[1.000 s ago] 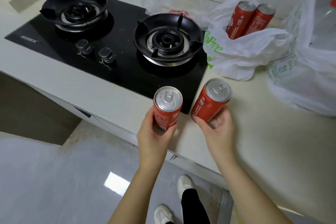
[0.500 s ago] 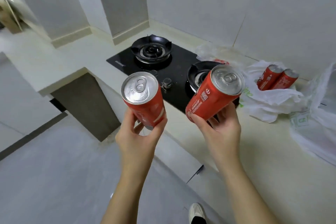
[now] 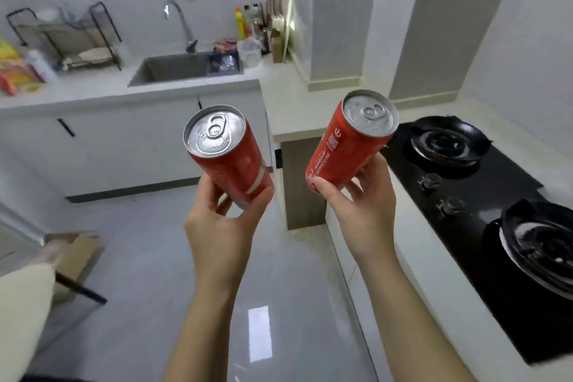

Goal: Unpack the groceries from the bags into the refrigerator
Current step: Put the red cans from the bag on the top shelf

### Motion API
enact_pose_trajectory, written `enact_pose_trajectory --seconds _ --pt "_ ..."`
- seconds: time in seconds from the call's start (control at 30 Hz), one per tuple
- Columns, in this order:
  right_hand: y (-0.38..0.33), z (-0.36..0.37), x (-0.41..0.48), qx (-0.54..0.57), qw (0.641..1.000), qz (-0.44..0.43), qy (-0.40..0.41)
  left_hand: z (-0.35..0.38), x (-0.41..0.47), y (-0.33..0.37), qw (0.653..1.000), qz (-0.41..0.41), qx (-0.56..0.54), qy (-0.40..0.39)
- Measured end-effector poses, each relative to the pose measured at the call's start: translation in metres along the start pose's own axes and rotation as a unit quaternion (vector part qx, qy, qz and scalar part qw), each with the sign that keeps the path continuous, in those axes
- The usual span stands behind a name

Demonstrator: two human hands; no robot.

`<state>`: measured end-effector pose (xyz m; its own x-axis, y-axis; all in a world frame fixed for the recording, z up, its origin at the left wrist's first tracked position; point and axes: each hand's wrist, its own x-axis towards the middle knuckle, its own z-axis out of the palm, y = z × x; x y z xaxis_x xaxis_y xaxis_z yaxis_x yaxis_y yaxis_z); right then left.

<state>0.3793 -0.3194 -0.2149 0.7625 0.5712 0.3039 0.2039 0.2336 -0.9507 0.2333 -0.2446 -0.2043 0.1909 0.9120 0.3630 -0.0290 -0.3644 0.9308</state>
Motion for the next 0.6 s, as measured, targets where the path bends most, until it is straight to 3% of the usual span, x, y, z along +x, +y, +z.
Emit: enact_pose_trajectory --seconds 0.23,0.33,0.6 --pt "-0.003 0.076 0.031 0.010 0.980 -0.073 -0.187 -0.056 0.012 0.015 0.974 0.043 0.118 0.190" --pt "-0.011 0.106 0.030 0.058 0.962 -0.051 -0.260 -0.081 0.004 0.023 0.942 0.071 0.189 0.268" --pt "-0.036 0.171 -0.026 0.142 0.897 -0.024 -0.418 -0.147 -0.065 0.056 0.855 0.027 0.223 0.467"
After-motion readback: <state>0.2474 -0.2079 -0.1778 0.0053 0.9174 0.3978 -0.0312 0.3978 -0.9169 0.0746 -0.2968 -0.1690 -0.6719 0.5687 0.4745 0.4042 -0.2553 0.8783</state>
